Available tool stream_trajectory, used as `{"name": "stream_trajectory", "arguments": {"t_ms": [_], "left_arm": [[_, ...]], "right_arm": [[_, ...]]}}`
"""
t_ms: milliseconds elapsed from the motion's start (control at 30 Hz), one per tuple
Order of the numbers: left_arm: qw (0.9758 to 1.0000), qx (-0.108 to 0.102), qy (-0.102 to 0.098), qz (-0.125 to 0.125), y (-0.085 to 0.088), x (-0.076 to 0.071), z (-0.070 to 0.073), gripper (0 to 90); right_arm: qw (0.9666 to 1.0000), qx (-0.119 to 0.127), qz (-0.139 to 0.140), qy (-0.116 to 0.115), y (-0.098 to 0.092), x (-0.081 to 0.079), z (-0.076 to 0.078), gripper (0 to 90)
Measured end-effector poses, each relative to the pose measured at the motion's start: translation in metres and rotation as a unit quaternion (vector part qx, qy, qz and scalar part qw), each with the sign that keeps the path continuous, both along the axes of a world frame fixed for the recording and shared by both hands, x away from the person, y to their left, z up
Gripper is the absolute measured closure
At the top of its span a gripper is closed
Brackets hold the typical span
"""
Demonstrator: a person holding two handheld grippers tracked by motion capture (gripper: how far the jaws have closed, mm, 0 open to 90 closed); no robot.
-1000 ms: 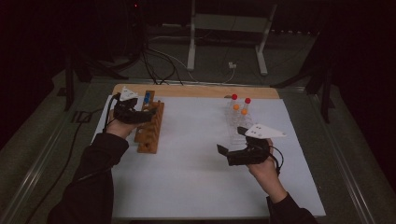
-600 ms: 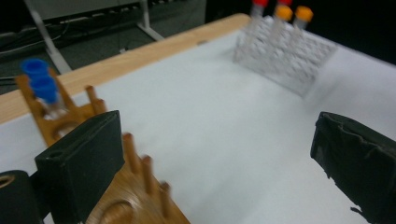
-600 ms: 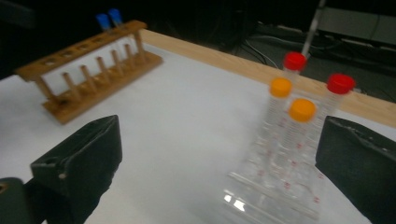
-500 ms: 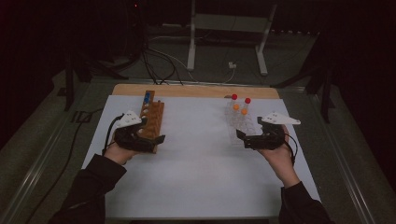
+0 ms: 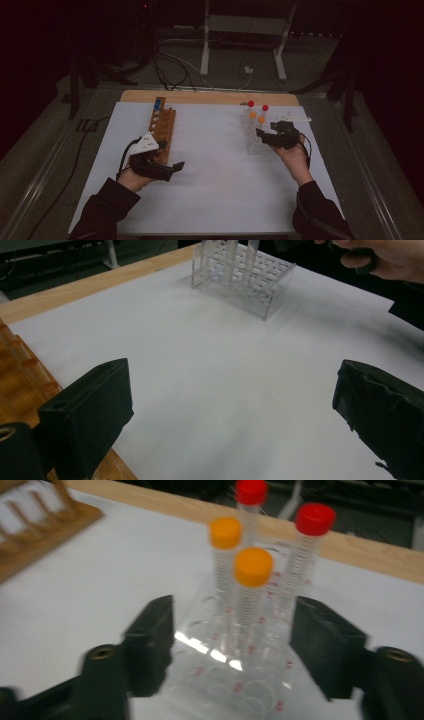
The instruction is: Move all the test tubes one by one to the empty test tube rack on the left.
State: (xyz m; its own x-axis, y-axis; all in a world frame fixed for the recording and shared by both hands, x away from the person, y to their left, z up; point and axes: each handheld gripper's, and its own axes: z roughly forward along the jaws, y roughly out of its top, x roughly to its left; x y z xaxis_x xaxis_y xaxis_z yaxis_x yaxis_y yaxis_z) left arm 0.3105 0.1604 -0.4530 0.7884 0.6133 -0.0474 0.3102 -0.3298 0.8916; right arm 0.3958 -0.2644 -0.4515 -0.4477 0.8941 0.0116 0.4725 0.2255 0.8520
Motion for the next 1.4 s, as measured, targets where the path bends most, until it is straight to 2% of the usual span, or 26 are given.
{"name": "stream_trajectory", "arguments": {"t_ms": [167,300,500,567,667,967,1200,1400], "left_arm": [[1.0000,0.000,0.004,-0.002,-0.001,-0.001,-0.003,3.5],[1.0000,-0.003,0.004,-0.002,0.000,-0.001,-0.003,3.5],[1.0000,-0.001,0.007,-0.001,0.001,0.001,-0.005,3.5],[1.0000,-0.002,0.008,-0.001,0.001,0.001,-0.005,3.6],[1.0000,-0.001,0.009,-0.004,0.000,0.001,-0.005,3.6],[0.9999,0.002,0.011,-0.009,-0.001,0.001,-0.005,3.6],[0.9999,0.003,0.011,-0.011,-0.003,0.000,-0.004,3.5],[0.9998,0.001,0.009,-0.018,-0.006,-0.001,0.000,3.6]], "right_arm": [[0.9995,-0.018,-0.006,0.026,0.003,0.016,-0.006,52.4],[0.9991,-0.020,-0.006,0.036,0.006,0.025,-0.009,59.4],[0.9987,-0.024,-0.010,0.043,0.011,0.032,-0.012,67.9],[0.9985,-0.027,-0.015,0.045,0.011,0.034,-0.013,73.8],[0.9985,-0.028,-0.016,0.044,0.011,0.033,-0.013,74.8],[0.9992,-0.027,-0.018,0.022,0.011,0.025,0.005,75.0],[0.9998,-0.012,-0.016,-0.002,0.004,0.014,0.029,75.0],[0.9994,-0.022,-0.010,-0.024,0.002,0.001,0.049,75.0]]}}
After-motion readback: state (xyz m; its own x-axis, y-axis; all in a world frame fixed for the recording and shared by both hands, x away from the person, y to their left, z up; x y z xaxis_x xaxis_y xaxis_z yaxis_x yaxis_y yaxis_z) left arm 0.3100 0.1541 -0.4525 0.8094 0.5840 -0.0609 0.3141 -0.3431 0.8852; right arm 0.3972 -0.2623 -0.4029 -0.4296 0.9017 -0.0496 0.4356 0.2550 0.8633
